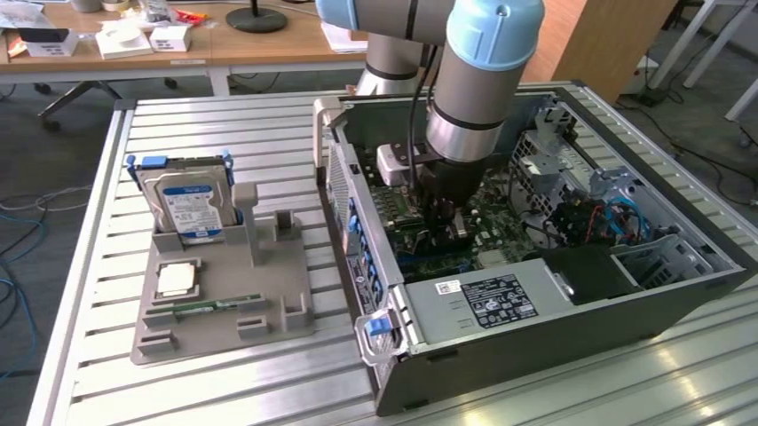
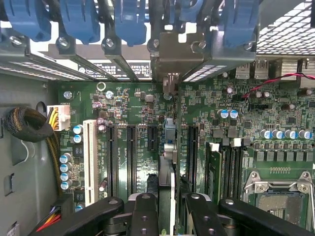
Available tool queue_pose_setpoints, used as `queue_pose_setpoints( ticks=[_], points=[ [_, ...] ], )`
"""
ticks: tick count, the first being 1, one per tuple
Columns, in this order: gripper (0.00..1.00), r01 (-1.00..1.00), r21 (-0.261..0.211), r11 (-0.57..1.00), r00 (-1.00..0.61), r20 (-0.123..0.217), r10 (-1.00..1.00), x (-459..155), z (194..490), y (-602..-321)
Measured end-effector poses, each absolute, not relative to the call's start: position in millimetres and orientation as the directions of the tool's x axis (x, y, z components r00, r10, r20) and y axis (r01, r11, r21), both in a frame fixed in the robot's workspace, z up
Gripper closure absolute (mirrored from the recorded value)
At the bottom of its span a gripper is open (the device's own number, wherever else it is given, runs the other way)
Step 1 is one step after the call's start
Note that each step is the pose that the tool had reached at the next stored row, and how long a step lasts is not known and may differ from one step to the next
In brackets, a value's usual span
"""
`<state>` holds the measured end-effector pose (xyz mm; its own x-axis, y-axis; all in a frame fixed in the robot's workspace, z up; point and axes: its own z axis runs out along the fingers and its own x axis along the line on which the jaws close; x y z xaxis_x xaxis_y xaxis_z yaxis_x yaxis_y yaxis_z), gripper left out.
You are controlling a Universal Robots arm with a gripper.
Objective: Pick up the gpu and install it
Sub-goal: 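Insert the gpu into the slot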
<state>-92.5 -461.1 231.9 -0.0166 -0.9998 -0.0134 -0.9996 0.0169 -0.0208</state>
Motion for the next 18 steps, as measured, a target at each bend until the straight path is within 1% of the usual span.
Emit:
queue_pose_setpoints(
  ticks=[18],
  points=[
    [0.74,-1.0,-0.021,0.017,-0.017,-0.014,-1.0,-93.0,231.8,-461.0]
  ],
)
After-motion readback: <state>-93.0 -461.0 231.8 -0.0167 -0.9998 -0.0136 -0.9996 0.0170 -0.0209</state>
